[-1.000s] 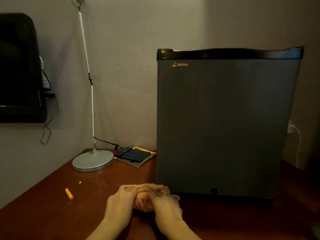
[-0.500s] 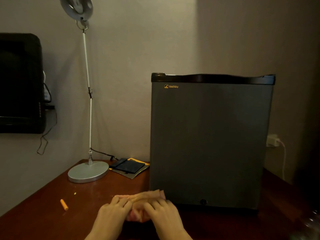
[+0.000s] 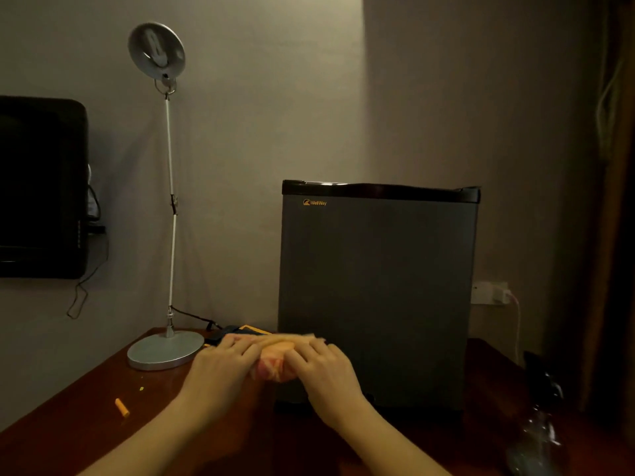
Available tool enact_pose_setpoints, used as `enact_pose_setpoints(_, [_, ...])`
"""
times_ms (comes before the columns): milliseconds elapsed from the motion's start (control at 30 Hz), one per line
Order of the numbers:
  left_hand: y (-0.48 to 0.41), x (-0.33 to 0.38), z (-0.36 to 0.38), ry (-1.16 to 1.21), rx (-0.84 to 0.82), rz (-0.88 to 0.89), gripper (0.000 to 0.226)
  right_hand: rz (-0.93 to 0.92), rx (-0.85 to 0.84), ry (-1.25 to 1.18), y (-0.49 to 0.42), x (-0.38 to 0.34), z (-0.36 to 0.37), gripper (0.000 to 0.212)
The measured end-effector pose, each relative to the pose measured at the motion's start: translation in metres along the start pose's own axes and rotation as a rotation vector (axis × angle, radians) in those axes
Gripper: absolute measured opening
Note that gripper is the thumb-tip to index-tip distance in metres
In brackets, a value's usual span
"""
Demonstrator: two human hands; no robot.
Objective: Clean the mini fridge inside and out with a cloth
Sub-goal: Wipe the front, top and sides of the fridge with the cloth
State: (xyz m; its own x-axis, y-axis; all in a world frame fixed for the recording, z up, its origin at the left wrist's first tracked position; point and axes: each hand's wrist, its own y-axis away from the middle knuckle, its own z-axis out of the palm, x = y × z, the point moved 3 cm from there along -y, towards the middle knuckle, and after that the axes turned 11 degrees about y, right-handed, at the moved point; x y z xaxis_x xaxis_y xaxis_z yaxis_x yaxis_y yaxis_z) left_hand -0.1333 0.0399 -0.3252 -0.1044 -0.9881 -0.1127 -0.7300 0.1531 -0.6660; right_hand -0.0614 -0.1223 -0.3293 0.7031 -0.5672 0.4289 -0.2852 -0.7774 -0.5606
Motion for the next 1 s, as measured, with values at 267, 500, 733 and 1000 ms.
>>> enact_pose_setpoints(267, [-0.071, 0.006, -0.074, -0.107, 0.105, 0.038, 0.058, 0.051, 0.169, 0.045, -0.037, 0.051, -0.076, 0.046])
enact_pose_setpoints(500, [-0.147, 0.009, -0.132, -0.133, 0.241, 0.117, 0.046, 0.121, 0.326, 0.142, -0.08, 0.112, -0.138, 0.05])
enact_pose_setpoints(733, [-0.227, 0.008, -0.181, -0.134, 0.351, 0.121, 0.04, 0.155, 0.43, 0.251, -0.125, 0.176, -0.19, 0.05])
enact_pose_setpoints(1000, [-0.281, -0.003, -0.142, 0.006, 0.152, -0.073, 0.025, 0.25, 0.269, 0.066, -0.152, 0.217, -0.149, 0.052])
